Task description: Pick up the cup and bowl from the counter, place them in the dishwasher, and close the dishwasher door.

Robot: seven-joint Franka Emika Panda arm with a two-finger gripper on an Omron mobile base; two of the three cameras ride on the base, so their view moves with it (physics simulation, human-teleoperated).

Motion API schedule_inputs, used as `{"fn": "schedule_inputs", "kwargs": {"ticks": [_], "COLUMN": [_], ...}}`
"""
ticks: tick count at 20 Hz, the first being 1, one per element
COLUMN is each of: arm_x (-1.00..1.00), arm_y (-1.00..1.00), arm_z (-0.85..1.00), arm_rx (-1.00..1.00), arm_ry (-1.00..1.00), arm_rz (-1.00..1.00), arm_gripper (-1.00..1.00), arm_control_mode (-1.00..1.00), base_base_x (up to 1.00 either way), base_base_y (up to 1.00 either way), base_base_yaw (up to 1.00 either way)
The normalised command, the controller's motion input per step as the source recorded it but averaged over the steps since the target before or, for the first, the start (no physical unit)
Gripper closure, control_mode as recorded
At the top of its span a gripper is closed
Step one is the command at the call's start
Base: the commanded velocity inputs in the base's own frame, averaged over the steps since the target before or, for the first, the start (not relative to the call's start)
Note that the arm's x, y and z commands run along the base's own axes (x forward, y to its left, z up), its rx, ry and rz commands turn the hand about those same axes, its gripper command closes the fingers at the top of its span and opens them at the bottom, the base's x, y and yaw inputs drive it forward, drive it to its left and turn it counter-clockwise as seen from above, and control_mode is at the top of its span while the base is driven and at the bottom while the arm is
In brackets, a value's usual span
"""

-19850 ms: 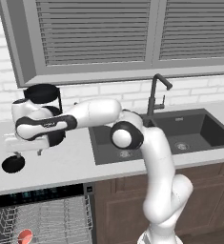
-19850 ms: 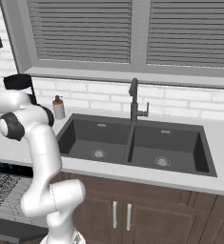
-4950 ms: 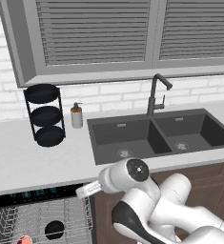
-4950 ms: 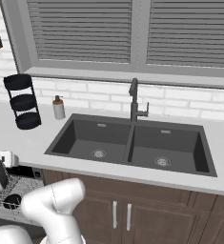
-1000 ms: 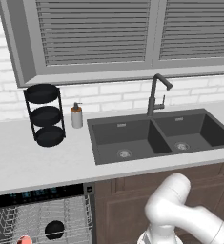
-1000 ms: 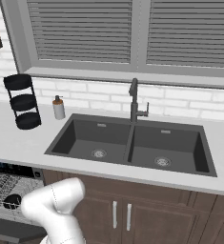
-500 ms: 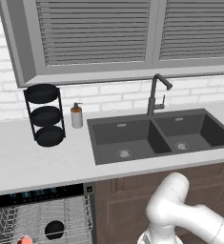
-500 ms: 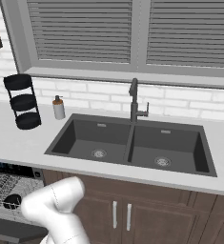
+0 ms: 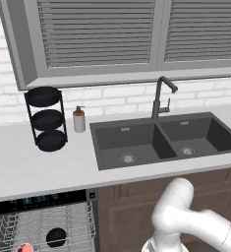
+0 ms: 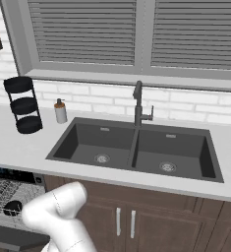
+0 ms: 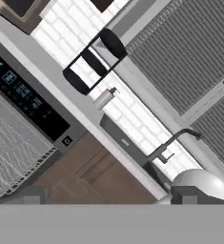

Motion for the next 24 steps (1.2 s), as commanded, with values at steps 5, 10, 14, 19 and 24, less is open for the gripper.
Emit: {"fn": "schedule_inputs", "kwargs": {"ticks": [5,10,14,19,24], "arm_x": [0.34,0.49,0.07,0.0,0.0], "arm_y": [0.18,0.06,0.11,0.01,0.2], "arm_z": [-0.56,-0.23,-0.06,-0.26,-0.38], "arm_rx": [-0.03,0.0,0.0,-0.01,-0.01], "arm_ry": [-0.25,-0.2,-0.07,0.0,0.0], "arm_rz": [0.05,0.05,0.0,0.0,0.0], "arm_gripper": [-1.0,-1.0,-1.0,-1.0,-1.0], "arm_control_mode": [-1.0,-1.0,-1.0,-1.0,-1.0], "base_base_x": [0.0,0.0,0.0,0.0,0.0], "base_base_y": [0.0,0.0,0.0,0.0,0.0], "base_base_yaw": [0.0,0.0,0.0,0.0,0.0]}}
